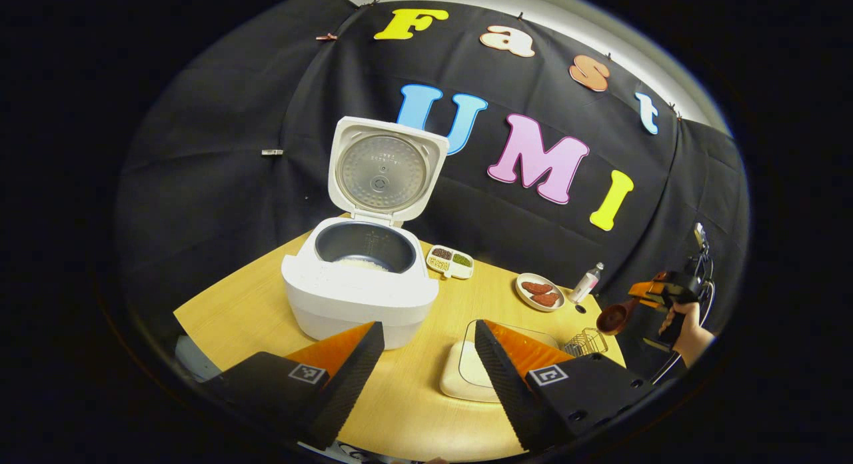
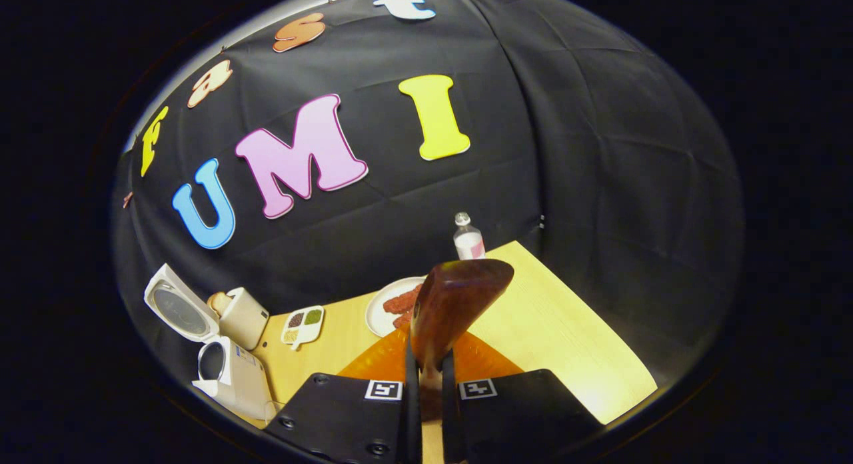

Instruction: Close the left gripper, press the button to open the rice cooker; take a wooden spoon from the chopstick holder with the right hand, scoop a spoonful of rice and pour it into the rice cooker, then put the wooden spoon back into the chopstick holder.

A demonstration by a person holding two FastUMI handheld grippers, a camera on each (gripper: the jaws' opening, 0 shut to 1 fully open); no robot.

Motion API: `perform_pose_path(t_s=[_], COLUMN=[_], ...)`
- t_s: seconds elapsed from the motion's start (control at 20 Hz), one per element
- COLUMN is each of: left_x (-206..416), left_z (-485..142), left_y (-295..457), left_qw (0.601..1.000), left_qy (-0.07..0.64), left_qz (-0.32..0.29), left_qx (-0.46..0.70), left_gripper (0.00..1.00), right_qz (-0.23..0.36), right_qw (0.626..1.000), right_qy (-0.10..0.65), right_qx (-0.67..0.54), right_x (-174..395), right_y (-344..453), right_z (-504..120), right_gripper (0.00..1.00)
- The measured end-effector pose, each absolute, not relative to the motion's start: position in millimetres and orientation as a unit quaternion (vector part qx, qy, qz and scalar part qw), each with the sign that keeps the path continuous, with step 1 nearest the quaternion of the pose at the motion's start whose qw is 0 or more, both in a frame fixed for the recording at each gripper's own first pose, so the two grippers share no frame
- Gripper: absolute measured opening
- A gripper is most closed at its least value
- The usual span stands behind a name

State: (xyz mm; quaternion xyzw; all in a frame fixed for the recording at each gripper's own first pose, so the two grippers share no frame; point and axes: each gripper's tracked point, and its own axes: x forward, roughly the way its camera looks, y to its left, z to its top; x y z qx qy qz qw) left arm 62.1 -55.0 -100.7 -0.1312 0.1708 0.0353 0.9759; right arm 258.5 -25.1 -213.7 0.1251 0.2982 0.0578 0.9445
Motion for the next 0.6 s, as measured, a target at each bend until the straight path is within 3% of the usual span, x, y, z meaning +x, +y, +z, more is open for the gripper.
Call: perform_pose_path(t_s=[0.35, 0.4, 0.6], left_x=[65.5, 63.9, 53.3], left_z=[-113.8, -116.9, -131.3], left_y=[-89.3, -94.6, -110.9], left_qw=[0.973, 0.972, 0.968], left_qy=[0.167, 0.168, 0.182], left_qz=[0.071, 0.074, 0.079], left_qx=[-0.146, -0.149, -0.150], left_gripper=[0.95, 0.95, 0.95], right_qz=[0.073, 0.074, 0.082], right_qw=[0.943, 0.941, 0.933], right_qy=[0.300, 0.306, 0.327], right_qx=[0.123, 0.126, 0.126], right_x=[267.1, 266.7, 259.6], right_y=[-39.7, -38.6, -31.2], right_z=[-252.8, -260.8, -286.4], right_gripper=[0.16, 0.12, 0.16])
